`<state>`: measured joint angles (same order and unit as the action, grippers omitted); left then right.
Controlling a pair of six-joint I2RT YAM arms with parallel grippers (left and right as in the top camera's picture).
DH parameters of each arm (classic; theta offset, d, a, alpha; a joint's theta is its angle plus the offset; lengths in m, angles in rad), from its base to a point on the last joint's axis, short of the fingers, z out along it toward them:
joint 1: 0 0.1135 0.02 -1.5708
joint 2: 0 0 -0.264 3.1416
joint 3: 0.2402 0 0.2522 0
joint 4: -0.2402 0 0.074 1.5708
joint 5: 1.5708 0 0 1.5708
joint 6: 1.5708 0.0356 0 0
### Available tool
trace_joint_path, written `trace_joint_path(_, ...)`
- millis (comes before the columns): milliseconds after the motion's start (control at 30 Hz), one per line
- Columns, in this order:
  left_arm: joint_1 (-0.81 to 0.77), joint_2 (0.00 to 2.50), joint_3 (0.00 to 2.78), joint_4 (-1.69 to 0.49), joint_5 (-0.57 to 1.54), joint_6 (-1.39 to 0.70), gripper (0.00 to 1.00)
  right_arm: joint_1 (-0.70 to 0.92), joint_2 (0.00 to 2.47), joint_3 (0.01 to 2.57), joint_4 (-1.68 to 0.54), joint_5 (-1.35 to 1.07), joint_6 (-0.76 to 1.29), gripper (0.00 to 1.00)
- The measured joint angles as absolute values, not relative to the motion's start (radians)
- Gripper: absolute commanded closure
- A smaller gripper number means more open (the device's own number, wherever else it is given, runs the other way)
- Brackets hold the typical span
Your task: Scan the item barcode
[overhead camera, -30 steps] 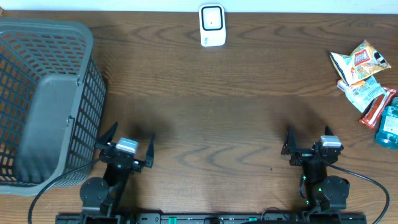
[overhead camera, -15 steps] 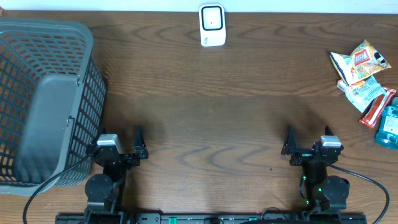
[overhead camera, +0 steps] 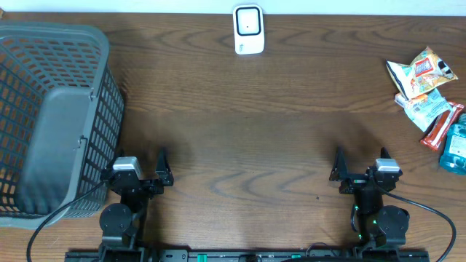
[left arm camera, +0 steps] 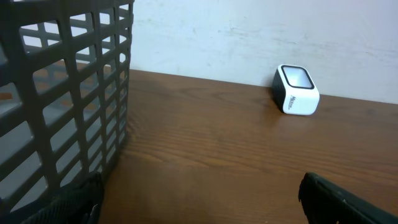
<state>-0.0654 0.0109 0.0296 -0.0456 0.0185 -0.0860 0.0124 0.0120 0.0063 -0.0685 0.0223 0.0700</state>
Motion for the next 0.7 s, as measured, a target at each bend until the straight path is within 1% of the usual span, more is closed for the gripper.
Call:
trace_joint_path(233,-0.009,0.011,0.030,-0.045,0.015,-0.086,0.00,0.012,0.012,0.006,-0.068,0.023,0.070,0.01)
trace_joint_path(700,-0.007,0.011,0.030,-0.045,0.015,-0.086,0.00,0.012,0.012,0.006,-0.068,0.023,0.070,0.01)
